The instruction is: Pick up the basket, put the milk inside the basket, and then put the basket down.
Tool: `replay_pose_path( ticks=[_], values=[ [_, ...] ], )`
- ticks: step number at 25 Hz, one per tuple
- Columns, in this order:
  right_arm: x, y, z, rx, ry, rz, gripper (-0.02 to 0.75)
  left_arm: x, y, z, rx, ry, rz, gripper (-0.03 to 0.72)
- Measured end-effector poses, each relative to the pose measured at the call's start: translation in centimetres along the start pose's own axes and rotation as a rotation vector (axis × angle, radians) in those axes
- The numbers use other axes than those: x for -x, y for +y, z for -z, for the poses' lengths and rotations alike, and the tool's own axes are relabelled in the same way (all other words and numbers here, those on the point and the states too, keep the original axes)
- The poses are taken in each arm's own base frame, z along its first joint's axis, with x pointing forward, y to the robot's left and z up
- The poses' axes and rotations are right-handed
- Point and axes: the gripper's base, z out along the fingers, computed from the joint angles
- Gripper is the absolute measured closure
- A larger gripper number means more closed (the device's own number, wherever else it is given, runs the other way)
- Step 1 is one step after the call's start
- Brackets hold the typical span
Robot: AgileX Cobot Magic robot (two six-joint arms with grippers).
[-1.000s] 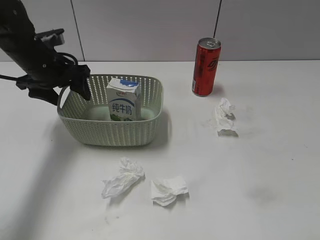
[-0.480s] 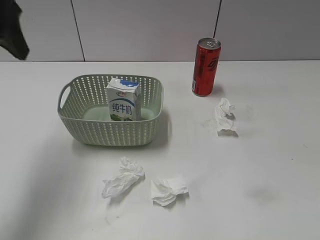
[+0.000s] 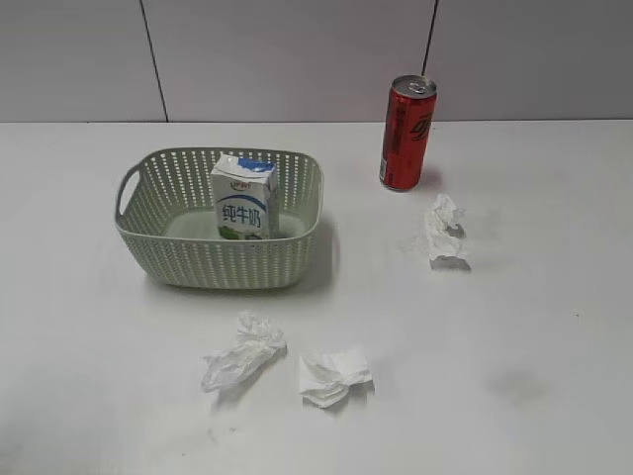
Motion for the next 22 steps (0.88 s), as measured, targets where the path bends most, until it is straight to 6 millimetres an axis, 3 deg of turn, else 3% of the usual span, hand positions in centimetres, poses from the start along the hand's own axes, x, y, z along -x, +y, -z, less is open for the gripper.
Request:
replay_pose_path(
  ticks=[6,11,15,22],
  values=[
    [-2.8,0.2,-0.1,-0.006,-0.059,0.008,0.097,-9.2,0.3,1.7,0.037,-0.100,-0.022,0.100],
    [-3.4,0.1,-0.2,-0.014,-0.068,0.019,0.102,-14.4,0.4,1.0,0.039,-0.174,-0.044,0.098],
    [-3.3,0.1,-0.3,-0.016,-0.082,0.034,0.110,-16.3,0.5,-0.5,0.039,-0.180,-0.046,0.097],
    [-2.8,0.0,-1.1,-0.024,-0.172,0.038,0.127,-15.7,0.2,-1.6,0.007,-0.263,-0.061,0.097]
  ],
)
